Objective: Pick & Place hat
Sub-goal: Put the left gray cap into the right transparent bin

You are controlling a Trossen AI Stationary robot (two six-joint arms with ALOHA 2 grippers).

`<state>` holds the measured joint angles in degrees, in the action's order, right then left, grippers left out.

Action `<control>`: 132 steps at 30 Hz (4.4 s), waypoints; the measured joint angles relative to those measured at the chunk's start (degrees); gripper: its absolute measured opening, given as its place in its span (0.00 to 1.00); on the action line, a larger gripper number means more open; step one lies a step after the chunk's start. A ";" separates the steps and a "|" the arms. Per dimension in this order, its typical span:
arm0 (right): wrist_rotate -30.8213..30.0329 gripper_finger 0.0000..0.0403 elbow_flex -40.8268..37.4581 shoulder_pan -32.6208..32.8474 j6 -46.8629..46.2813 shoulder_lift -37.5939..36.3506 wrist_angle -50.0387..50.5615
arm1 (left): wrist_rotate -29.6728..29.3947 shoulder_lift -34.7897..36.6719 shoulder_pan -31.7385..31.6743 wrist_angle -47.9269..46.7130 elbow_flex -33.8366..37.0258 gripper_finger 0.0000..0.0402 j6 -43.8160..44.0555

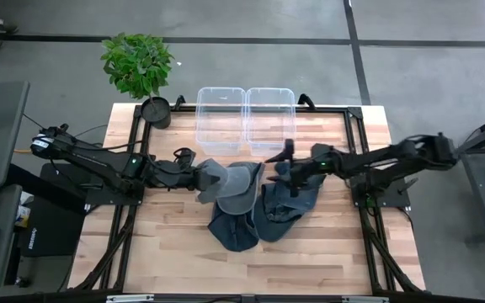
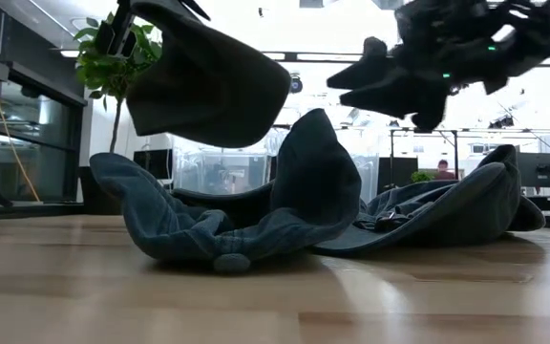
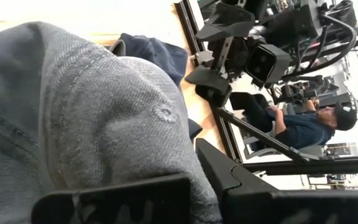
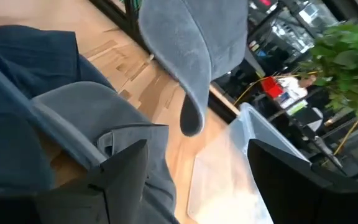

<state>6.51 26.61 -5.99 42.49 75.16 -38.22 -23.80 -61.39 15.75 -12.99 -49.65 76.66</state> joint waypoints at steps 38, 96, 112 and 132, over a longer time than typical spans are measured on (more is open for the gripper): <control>0.47 0.60 18.03 3.10 3.94 14.66 -1.23 | 2.04 0.02 -0.04 7.27 0.00 0.00 -3.34; -5.57 0.01 23.21 3.38 -27.32 7.39 27.41 | 2.65 0.92 -0.02 10.12 0.04 0.64 -27.62; -6.65 0.01 23.19 3.34 -28.85 -0.09 40.04 | 4.20 2.14 0.00 -1.28 -10.51 0.64 -36.15; -6.33 0.01 41.73 -8.10 -31.93 -12.19 75.13 | -25.36 2.08 -0.02 -18.05 -16.90 0.63 -36.37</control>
<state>0.19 68.34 -14.09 10.56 62.97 36.92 -49.15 -59.31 15.73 -31.04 -66.54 40.29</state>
